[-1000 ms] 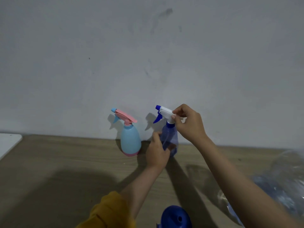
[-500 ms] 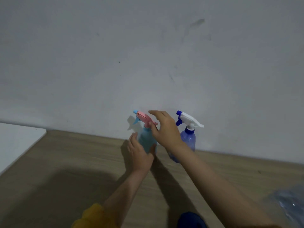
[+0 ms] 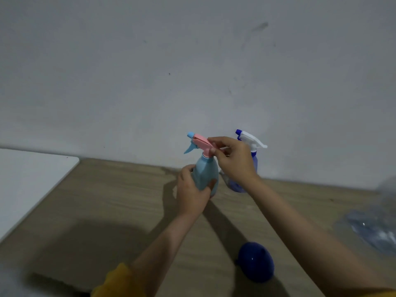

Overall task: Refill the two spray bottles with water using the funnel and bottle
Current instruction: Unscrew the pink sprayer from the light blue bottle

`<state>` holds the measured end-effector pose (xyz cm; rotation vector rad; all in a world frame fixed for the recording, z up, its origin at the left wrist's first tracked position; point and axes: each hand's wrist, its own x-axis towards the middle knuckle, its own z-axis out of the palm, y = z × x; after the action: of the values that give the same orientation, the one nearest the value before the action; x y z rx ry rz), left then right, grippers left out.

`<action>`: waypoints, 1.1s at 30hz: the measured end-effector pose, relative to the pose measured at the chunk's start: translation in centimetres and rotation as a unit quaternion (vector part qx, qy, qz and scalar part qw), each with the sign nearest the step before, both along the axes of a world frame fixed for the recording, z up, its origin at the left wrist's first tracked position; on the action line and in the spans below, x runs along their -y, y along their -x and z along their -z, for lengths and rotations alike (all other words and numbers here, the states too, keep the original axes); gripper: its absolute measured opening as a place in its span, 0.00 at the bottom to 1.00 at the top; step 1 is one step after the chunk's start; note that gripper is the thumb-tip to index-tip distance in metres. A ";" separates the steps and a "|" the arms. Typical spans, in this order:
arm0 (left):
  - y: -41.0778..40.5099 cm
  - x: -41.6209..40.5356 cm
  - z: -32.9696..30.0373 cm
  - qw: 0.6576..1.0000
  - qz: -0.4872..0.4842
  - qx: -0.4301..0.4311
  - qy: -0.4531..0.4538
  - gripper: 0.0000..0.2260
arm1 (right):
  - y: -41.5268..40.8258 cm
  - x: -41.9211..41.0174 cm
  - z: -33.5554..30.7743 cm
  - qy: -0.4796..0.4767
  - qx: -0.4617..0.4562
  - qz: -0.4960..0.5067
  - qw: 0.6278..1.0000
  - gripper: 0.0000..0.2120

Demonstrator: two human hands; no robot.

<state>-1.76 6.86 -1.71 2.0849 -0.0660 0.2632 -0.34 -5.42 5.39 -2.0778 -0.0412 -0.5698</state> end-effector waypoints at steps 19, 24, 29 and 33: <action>14.5 -4.0 4.3 0.991 0.103 -0.088 -0.005 0.29 | 16.2 -4.8 7.9 -0.131 -0.060 0.134 0.980 0.21; 14.6 -4.4 4.2 0.989 0.113 -0.096 -0.026 0.33 | 15.4 -6.0 8.8 -0.100 -0.035 0.170 0.980 0.17; 14.4 -4.8 3.6 0.987 0.125 -0.086 -0.045 0.31 | 15.5 -6.5 9.2 -0.069 0.011 0.161 0.985 0.11; 14.0 -4.9 3.6 0.987 0.130 -0.090 -0.033 0.32 | 15.4 -6.1 9.5 -0.058 -0.010 0.111 0.992 0.07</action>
<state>-15.75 11.74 -5.36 2.1294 -0.2389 -0.0865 -15.71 0.69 -4.11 -1.9865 0.2326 -0.6707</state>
